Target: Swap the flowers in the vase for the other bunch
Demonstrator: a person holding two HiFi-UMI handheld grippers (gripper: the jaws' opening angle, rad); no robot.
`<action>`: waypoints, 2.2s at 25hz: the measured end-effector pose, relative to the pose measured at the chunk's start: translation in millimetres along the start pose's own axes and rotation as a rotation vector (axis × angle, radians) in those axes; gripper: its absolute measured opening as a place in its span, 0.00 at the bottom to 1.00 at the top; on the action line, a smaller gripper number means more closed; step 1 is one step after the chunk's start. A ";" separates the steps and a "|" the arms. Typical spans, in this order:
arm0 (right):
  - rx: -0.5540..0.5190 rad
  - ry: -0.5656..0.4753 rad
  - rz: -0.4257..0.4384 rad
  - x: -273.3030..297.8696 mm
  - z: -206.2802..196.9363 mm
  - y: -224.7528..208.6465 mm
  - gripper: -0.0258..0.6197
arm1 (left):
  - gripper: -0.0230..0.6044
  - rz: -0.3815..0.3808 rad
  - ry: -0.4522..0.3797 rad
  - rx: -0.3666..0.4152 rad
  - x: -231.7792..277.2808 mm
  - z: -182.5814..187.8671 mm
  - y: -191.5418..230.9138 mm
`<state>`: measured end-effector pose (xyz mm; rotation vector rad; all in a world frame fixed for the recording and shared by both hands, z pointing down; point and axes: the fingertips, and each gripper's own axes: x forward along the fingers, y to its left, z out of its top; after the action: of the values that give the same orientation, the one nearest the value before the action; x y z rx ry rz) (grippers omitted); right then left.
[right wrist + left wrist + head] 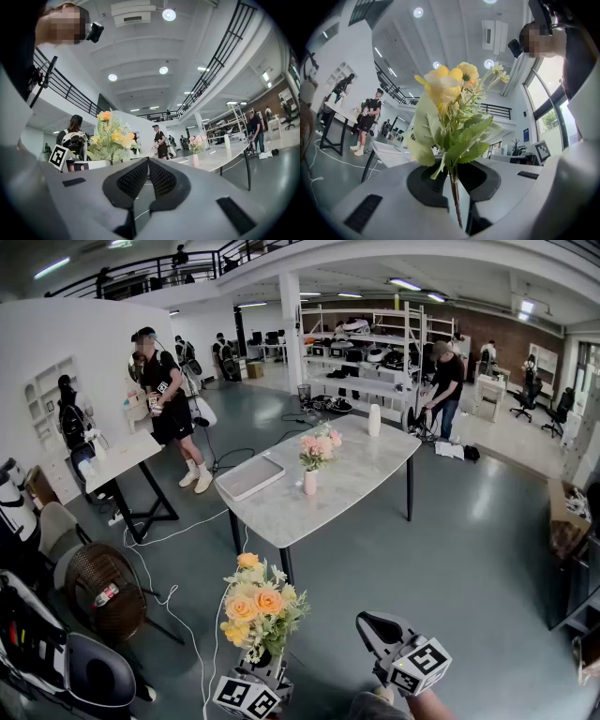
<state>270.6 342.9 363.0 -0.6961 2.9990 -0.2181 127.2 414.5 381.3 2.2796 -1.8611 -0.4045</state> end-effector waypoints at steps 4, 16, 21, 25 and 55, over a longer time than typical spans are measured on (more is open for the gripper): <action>-0.044 -0.023 -0.003 9.8 7.4 7.3 0.09 | 0.13 0.020 -0.012 0.011 -2.3 2.0 12.0; -0.119 0.012 -0.061 81.2 -0.2 -24.6 0.09 | 0.13 0.050 -0.012 0.103 59.6 8.8 46.3; -0.088 0.005 -0.047 121.9 -4.2 -42.9 0.09 | 0.13 0.084 -0.006 0.074 85.5 4.2 76.1; -0.077 0.016 -0.045 154.8 -4.3 -62.6 0.09 | 0.13 0.078 0.002 0.059 112.3 5.2 98.4; 0.011 0.128 -0.238 298.1 -58.5 -176.1 0.09 | 0.13 -0.032 0.055 -0.044 271.9 -9.5 214.4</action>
<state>74.6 62.0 440.6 -1.0785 3.0243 -0.3005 -19.6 104.1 427.2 2.2707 -1.7749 -0.3790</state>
